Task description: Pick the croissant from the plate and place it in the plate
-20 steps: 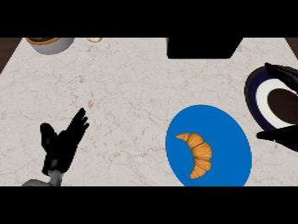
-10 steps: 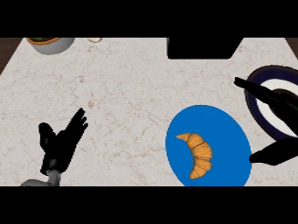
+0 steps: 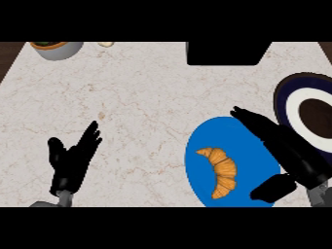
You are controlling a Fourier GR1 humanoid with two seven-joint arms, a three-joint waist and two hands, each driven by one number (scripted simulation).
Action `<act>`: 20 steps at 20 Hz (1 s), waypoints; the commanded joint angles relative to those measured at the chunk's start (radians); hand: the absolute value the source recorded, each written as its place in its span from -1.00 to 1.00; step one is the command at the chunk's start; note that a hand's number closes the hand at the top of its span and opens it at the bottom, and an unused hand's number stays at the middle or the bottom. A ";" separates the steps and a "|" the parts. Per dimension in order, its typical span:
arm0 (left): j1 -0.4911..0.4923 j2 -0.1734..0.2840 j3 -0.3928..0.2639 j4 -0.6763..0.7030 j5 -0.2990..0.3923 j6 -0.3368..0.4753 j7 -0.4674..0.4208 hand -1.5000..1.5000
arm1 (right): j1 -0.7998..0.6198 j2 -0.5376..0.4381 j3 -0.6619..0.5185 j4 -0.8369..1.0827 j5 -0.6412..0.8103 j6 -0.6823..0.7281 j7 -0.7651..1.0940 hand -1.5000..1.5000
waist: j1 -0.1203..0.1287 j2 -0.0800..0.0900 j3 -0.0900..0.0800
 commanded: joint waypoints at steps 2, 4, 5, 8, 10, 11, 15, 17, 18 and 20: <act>0.033 0.003 0.014 -0.077 -0.032 -0.010 0.054 0.00 | 0.026 0.038 -0.032 -0.021 0.023 0.103 0.048 -1.00 | 0.000 0.000 0.000; 0.039 -0.017 0.040 0.023 -0.015 -0.052 -0.029 0.00 | -0.008 0.125 0.041 0.037 0.074 0.082 0.072 -1.00 | 0.003 0.001 0.000; 0.033 -0.023 0.025 -0.028 -0.039 -0.016 0.018 0.00 | 0.071 0.124 0.080 -0.017 0.115 0.063 0.077 -1.00 | 0.000 0.000 0.000; -0.024 -0.028 0.079 0.009 -0.038 -0.050 0.029 0.00 | 0.106 0.167 0.071 -0.002 0.158 0.060 0.033 -1.00 | -0.002 0.001 0.000; -0.027 -0.051 0.072 0.041 -0.051 -0.079 0.018 0.00 | 0.119 0.185 0.070 0.018 0.200 0.054 0.004 -1.00 | -0.002 0.001 0.000; -0.034 -0.043 0.094 0.035 -0.051 -0.067 0.032 0.00 | 0.097 0.230 0.116 0.053 0.248 0.036 0.022 -1.00 | -0.001 0.001 0.000; 0.050 -0.034 0.090 -0.043 -0.069 -0.086 0.025 0.00 | 0.084 0.230 0.087 0.043 0.323 0.050 0.062 -1.00 | 0.001 0.000 0.000; 0.023 -0.036 0.105 -0.037 -0.072 -0.093 0.046 0.00 | 0.078 0.240 0.085 0.106 0.365 0.037 0.038 -1.00 | 0.001 0.001 0.000; -0.032 -0.077 0.093 0.034 -0.103 -0.070 0.037 0.00 | 0.067 0.264 0.090 0.105 0.386 0.039 0.059 -1.00 | -0.001 0.001 0.000; 0.007 -0.071 0.087 -0.013 -0.114 -0.082 0.060 0.00 | -0.001 0.273 0.021 0.164 0.366 0.078 0.031 -1.00 | 0.002 0.001 0.000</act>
